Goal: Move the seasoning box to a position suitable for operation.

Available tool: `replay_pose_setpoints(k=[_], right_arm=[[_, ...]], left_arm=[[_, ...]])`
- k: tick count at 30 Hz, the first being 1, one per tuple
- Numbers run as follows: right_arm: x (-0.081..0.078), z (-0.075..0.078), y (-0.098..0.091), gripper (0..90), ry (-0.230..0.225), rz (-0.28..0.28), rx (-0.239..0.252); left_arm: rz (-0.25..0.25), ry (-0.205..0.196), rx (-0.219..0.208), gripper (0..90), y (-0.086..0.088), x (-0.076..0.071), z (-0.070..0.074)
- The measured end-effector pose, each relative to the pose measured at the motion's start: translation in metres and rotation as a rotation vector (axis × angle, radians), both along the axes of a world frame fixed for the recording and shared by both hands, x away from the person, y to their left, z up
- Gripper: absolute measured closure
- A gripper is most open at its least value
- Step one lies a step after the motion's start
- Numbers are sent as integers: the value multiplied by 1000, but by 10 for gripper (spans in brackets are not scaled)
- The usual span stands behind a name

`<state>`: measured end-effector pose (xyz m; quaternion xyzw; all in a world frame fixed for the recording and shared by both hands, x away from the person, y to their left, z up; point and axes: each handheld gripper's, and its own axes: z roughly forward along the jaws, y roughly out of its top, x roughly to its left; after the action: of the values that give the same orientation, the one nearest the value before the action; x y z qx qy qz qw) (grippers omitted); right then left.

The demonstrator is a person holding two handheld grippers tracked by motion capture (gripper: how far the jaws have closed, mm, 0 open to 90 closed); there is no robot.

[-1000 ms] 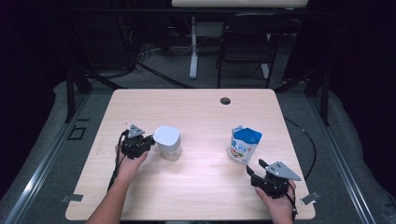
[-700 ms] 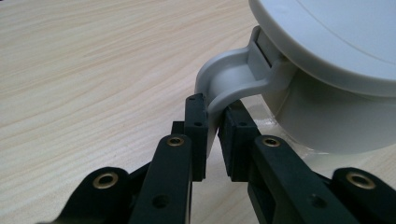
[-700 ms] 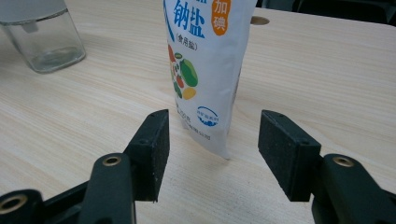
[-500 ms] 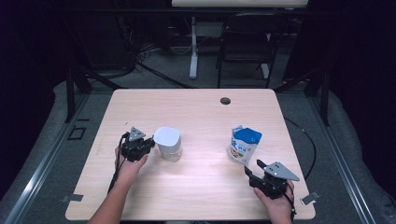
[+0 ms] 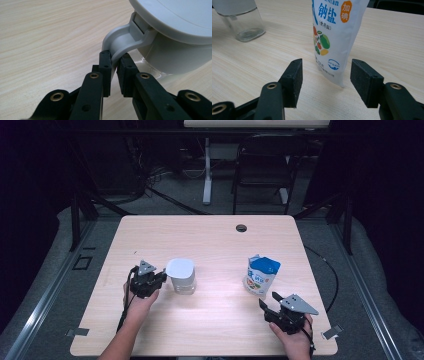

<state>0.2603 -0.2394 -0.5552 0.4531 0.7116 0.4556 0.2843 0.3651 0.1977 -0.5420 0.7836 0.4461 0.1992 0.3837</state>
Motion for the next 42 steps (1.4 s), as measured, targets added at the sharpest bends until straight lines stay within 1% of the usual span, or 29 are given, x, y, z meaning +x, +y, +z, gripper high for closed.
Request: replay_pose_setpoints(k=[3,4,5,12,13,17,18,19,20,30,35,38,42], right_arm=[[-1,0,1,431,0,6,-5],[-2,0,1,431,1,7,-7],[-2,0,1,431,1,7,-7],[-4,2,5,432,-13,27,-13],[-4,2,5,432,-14,28,-21],[-5,2,9,437,-11,43,-28],[-5,2,10,438,-16,42,-26],[-6,2,11,439,-13,51,-33],[-6,2,12,439,-11,53,-37],[-7,2,19,439,-21,77,-65],[-8,2,21,438,-18,83,-67],[-8,2,25,435,-17,96,-64],[-8,1,28,435,-16,107,-72]], left_arm=[[-9,3,3,822,-3,-5,0],[-11,6,10,821,-4,-8,1],[-11,6,10,822,-4,-8,1],[-26,3,9,823,-12,-25,1],[-33,4,15,823,-13,-27,1],[-38,8,8,823,-16,-37,1],[-38,6,8,822,-17,-39,1],[-38,6,8,822,-17,-39,1],[-39,3,6,822,-18,-43,1],[-48,4,13,823,-29,-55,1],[-74,10,19,822,-36,-62,2],[-101,25,-2,811,-37,-66,2],[-121,30,-11,806,-34,-71,3]])
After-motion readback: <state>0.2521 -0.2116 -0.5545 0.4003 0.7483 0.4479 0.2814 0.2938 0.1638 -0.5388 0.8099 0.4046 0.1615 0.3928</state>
